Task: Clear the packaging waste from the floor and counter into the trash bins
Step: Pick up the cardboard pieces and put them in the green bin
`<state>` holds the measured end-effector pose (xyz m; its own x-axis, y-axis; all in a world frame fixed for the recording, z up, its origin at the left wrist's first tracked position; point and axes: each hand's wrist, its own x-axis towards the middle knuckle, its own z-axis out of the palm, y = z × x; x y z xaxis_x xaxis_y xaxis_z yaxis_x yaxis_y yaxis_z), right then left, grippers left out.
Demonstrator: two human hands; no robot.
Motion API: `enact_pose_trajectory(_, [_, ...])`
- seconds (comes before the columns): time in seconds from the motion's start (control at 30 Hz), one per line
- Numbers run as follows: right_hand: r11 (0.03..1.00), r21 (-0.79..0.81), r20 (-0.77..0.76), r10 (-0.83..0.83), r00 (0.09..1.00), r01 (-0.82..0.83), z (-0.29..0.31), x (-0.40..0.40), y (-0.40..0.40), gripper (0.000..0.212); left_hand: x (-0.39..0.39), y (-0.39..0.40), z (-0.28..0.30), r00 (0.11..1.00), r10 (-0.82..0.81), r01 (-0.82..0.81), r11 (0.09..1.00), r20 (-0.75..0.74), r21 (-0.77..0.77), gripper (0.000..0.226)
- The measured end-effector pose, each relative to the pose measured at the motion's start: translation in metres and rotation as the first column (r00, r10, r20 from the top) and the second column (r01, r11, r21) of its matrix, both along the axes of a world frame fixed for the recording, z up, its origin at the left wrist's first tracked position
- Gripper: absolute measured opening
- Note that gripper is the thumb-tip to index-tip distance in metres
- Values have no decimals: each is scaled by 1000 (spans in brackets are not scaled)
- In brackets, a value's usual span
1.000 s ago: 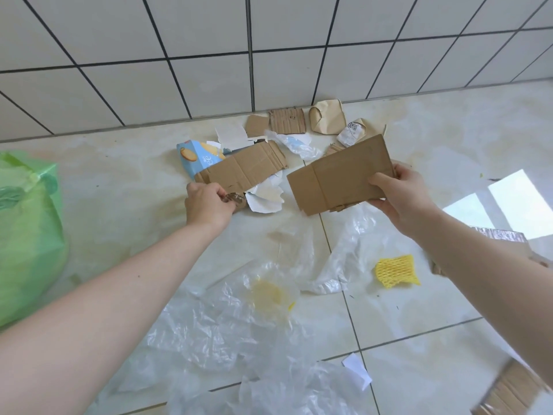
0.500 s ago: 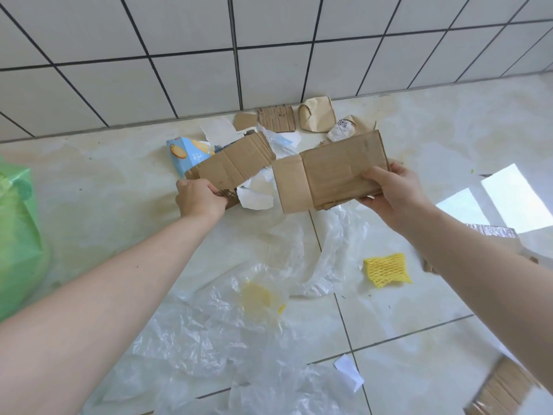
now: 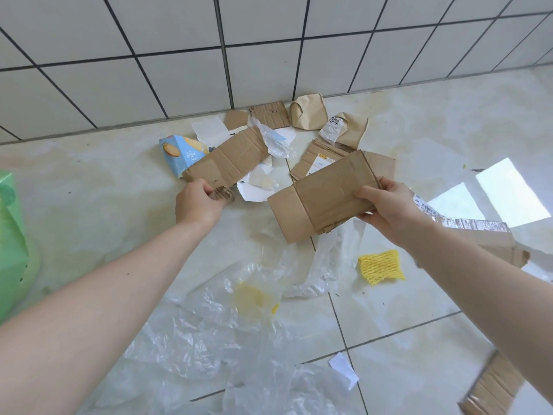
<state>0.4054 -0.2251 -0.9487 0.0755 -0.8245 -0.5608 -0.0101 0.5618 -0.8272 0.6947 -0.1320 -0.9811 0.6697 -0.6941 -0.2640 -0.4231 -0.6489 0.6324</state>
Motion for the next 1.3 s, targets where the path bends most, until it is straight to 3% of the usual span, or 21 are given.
enact_pose_trajectory(0.17, [1000,13,-19,20,1000,-20,-1,-5,4,19,3,4,10,997,3,-18,982,-81,-190,30])
enact_pose_trajectory(0.27, [999,15,-23,29,999,-29,0,-9,4,19,-2,0,16,966,-30,-43,961,-258,-272,54])
enact_pose_trajectory(0.37, [999,19,-14,30,999,-30,-2,-12,4,20,-12,-6,11,919,-13,-71,978,-395,-198,85])
enact_pose_trajectory(0.43, [999,29,1,26,1000,-26,-5,-14,4,21,-21,-13,9,890,27,-108,982,-455,-152,71])
enact_pose_trajectory(0.5, [999,38,8,27,1000,-28,-8,-16,3,22,-31,-22,13,846,66,-138,986,-529,-98,29])
enact_pose_trajectory(0.57, [999,39,11,32,999,-32,-9,-16,2,23,-37,-34,16,722,159,-222,975,-674,-8,13])
enact_pose_trajectory(0.67, [999,41,21,34,999,-35,-10,-14,0,23,-41,-47,20,480,256,-300,947,-839,117,29])
enact_pose_trajectory(0.83, [998,44,8,36,999,-36,-13,-11,0,27,-40,-65,36,169,369,-433,861,-914,267,36])
enact_pose_trajectory(0.93, [998,40,1,42,999,-42,-13,-9,1,31,-38,-78,44,54,403,-528,788,-914,316,41])
enact_pose_trajectory(1.07, [998,39,0,54,999,-54,-14,-7,2,25,-47,-83,43,16,390,-553,771,-921,317,10])
enact_pose_trajectory(1.3, [998,47,-4,45,999,-45,-14,-4,0,31,-37,-80,21,69,372,-534,798,-926,281,11])
